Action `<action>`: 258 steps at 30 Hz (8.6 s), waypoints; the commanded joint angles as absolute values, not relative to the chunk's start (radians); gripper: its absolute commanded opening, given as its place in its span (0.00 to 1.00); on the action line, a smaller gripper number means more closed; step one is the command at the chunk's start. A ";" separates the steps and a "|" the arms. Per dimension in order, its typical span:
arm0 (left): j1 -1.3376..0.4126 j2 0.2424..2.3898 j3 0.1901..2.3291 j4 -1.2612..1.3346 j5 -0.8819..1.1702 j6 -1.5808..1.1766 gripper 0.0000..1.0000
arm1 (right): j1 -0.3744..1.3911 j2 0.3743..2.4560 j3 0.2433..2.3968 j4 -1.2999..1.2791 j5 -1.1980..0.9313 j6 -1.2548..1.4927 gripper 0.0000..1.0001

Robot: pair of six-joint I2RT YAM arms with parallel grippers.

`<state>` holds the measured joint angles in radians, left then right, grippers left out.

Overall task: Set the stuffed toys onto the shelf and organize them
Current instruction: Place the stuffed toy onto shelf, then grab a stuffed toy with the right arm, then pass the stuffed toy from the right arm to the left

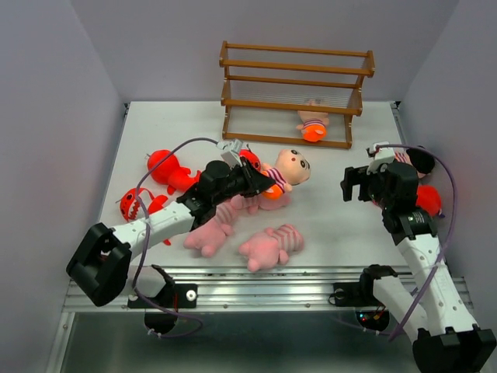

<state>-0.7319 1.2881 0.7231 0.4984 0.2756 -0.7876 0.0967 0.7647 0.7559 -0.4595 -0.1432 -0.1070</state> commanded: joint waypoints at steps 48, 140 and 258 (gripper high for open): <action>-0.641 2.079 1.468 0.482 -0.261 -1.108 0.00 | -0.123 0.741 0.678 -0.176 -0.247 0.048 1.00; -0.534 2.076 1.277 0.913 0.101 -1.161 0.99 | -0.150 0.776 0.666 -0.158 -0.282 0.014 1.00; -0.868 1.040 0.727 0.673 0.072 -0.994 0.99 | -0.124 0.911 0.733 0.267 -1.086 0.400 0.01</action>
<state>-0.7940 0.9768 0.6342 0.5068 0.2054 -0.8646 -0.1650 0.9749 0.7357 0.1452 -0.9630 0.3023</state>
